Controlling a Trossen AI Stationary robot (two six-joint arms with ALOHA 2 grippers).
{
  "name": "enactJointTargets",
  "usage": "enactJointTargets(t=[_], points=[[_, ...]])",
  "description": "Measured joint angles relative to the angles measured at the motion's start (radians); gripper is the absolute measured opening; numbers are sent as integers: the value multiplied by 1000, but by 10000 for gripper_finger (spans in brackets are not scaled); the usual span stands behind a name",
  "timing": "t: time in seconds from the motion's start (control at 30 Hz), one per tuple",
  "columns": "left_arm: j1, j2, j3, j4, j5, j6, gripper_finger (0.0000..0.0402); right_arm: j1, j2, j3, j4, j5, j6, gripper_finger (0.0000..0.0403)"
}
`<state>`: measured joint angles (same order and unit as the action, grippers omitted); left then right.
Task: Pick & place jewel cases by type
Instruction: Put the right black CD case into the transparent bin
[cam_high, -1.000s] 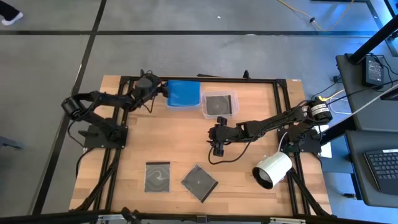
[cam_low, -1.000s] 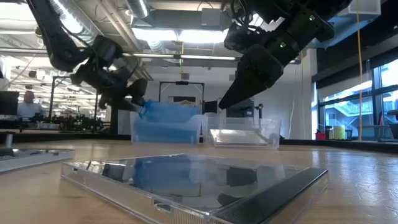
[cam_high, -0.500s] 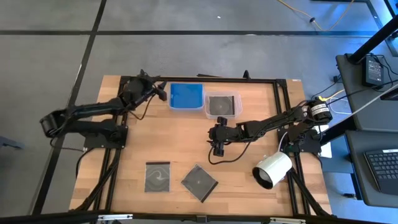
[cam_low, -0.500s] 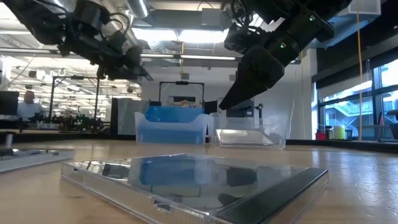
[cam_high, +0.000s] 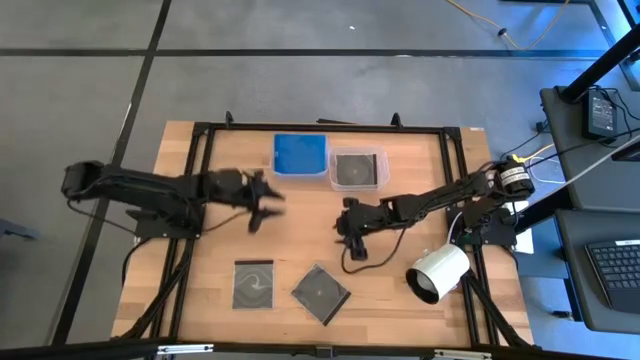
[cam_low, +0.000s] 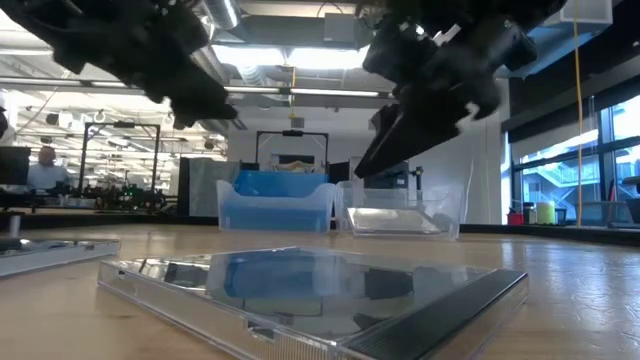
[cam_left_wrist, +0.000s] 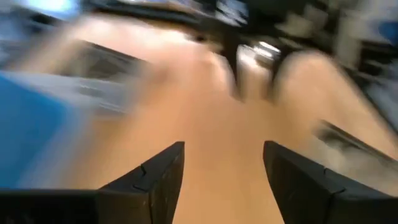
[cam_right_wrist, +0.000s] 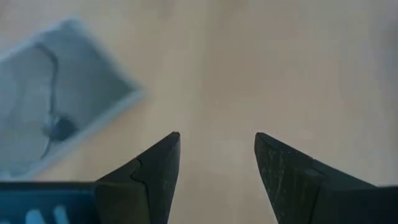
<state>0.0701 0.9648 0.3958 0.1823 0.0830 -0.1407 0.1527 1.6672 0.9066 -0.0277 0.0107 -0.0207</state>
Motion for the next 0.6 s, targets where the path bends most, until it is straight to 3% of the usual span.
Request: enactJointTargets(t=[0.1,0.27,0.6], points=[[-154,52,0,17,-30,-47,214,28,0,0,3,-83,-70,210],[-352,191,0,137,-243,-65,214,104,17,0,78,-94,-137,210],[-476,429,0,395,-263,-95,214,251,78,0,99,-54,-91,210]])
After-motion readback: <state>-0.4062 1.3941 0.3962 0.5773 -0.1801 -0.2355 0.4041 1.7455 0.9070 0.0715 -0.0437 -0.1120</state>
